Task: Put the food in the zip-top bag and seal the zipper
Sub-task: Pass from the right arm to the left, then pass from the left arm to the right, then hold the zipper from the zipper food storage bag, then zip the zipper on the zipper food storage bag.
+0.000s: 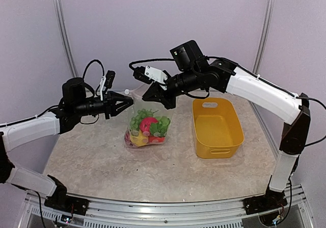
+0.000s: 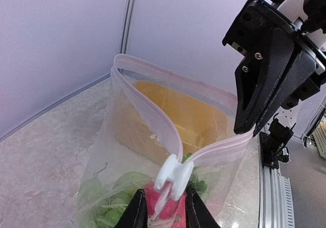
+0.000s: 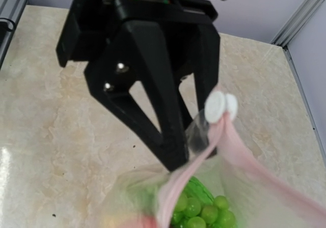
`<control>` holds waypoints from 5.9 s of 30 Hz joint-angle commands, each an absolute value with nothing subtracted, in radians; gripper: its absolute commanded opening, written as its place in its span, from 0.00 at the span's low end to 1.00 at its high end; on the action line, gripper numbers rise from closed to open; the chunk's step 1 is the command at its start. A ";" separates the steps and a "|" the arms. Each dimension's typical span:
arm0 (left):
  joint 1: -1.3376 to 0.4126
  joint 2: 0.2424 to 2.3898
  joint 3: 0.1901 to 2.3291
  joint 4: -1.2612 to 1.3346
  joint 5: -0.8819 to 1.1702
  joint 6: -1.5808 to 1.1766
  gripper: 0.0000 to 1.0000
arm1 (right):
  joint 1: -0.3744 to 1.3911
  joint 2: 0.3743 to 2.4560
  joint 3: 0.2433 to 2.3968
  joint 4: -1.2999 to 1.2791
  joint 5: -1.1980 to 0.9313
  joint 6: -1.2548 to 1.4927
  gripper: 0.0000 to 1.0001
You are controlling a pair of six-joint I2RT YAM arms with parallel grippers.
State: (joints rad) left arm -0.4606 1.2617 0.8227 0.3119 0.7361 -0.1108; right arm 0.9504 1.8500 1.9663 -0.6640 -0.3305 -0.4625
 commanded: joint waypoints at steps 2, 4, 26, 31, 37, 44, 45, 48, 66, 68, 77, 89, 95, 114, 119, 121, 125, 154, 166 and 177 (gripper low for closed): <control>-0.457 1.287 0.868 0.355 0.792 -0.110 0.23 | 0.941 1.846 1.990 -0.672 -0.340 -0.470 0.00; -0.456 1.289 0.865 0.371 0.784 -0.112 0.27 | 0.942 1.845 1.990 -0.675 -0.340 -0.471 0.00; -0.435 1.265 0.832 0.458 0.797 -0.166 0.00 | 0.918 1.848 1.964 -0.660 -0.287 -0.474 0.00; -0.450 1.219 0.867 0.326 0.764 -0.156 0.00 | 0.895 1.859 1.973 -0.630 -0.175 -0.469 0.05; -0.534 1.211 1.025 -0.047 0.719 -0.032 0.00 | 0.900 1.886 2.064 -0.687 -0.276 -0.525 0.25; -0.614 1.207 1.094 -0.225 0.622 0.052 0.00 | 0.955 1.925 2.125 -0.759 -0.480 -0.537 0.45; -0.622 1.203 1.093 -0.231 0.613 0.059 0.00 | 0.962 1.935 2.135 -0.766 -0.484 -0.540 0.45; -0.640 1.190 1.094 -0.250 0.593 0.079 0.00 | 0.970 1.953 2.155 -0.780 -0.496 -0.551 0.46; -0.659 1.141 1.071 -0.261 0.552 0.121 0.00 | 0.973 1.972 2.178 -0.755 -0.522 -0.493 0.12; -0.662 1.139 1.067 -0.258 0.551 0.119 0.00 | 0.973 1.980 2.180 -0.752 -0.518 -0.486 0.08; -0.660 1.139 1.033 -0.189 0.562 0.105 0.27 | 0.975 1.985 2.203 -0.746 -0.503 -0.482 0.00; -0.647 1.191 1.027 -0.162 0.599 0.134 0.27 | 0.975 1.967 2.197 -0.746 -0.503 -0.477 0.00; -0.628 1.179 0.986 -0.125 0.606 0.124 0.29 | 0.976 1.967 2.197 -0.747 -0.503 -0.479 0.00; -0.607 1.184 0.967 -0.042 0.641 0.076 0.00 | 0.975 1.979 2.192 -0.743 -0.470 -0.476 0.00; -0.605 1.142 0.931 -0.008 0.574 0.069 0.00 | 0.965 1.991 2.192 -0.737 -0.416 -0.472 0.00; -0.601 1.122 0.917 -0.008 0.539 0.073 0.00 | 0.946 1.994 2.190 -0.734 -0.390 -0.470 0.00; -0.584 1.076 0.896 -0.008 0.510 0.079 0.00 | 0.902 1.992 2.172 -0.736 -0.367 -0.471 0.00; -0.512 1.047 0.862 -0.007 0.510 0.054 0.00 | 0.578 1.751 1.746 -0.765 -0.363 -0.570 0.00; -0.404 1.223 0.916 0.285 0.544 0.007 0.00 | 0.572 1.822 1.869 -0.680 -0.331 -0.536 0.00; -0.302 1.482 1.111 0.284 0.788 0.021 0.00 | 0.552 1.882 2.007 -0.619 -0.353 -0.542 0.00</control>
